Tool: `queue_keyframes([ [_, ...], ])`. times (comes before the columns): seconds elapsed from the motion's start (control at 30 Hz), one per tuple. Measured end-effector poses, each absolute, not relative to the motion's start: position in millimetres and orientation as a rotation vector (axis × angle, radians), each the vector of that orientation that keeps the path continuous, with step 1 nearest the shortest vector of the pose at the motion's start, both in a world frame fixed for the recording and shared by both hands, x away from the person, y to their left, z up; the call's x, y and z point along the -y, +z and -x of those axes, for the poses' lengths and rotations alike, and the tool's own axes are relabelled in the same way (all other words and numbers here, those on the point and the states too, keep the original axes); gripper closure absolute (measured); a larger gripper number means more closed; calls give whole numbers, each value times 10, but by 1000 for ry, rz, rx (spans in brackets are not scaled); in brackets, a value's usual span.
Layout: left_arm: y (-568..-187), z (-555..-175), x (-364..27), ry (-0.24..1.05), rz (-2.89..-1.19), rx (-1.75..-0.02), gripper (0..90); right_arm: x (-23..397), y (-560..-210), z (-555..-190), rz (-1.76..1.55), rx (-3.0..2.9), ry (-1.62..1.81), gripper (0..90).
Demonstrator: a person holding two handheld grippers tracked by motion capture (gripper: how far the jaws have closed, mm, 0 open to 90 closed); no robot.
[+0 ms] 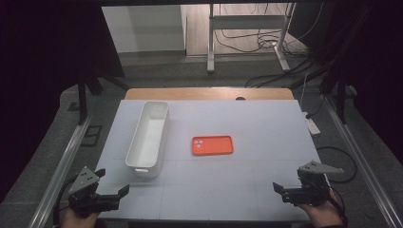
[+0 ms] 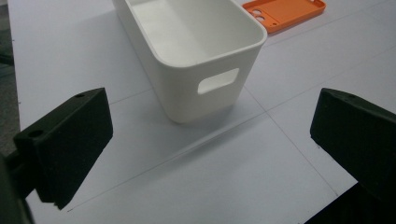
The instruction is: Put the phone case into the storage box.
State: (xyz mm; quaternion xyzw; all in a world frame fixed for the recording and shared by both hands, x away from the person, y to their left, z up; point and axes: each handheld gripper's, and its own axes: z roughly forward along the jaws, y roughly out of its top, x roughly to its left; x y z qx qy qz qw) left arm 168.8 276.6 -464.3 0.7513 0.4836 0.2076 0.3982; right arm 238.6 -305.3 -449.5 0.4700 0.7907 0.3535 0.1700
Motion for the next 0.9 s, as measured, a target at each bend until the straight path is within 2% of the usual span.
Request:
queue_keyframes([
  [0.9,-4646,-1696,-2768,505,-1910,-1220,4,3006,-4490,-2390,-1288,-2280,983,0],
])
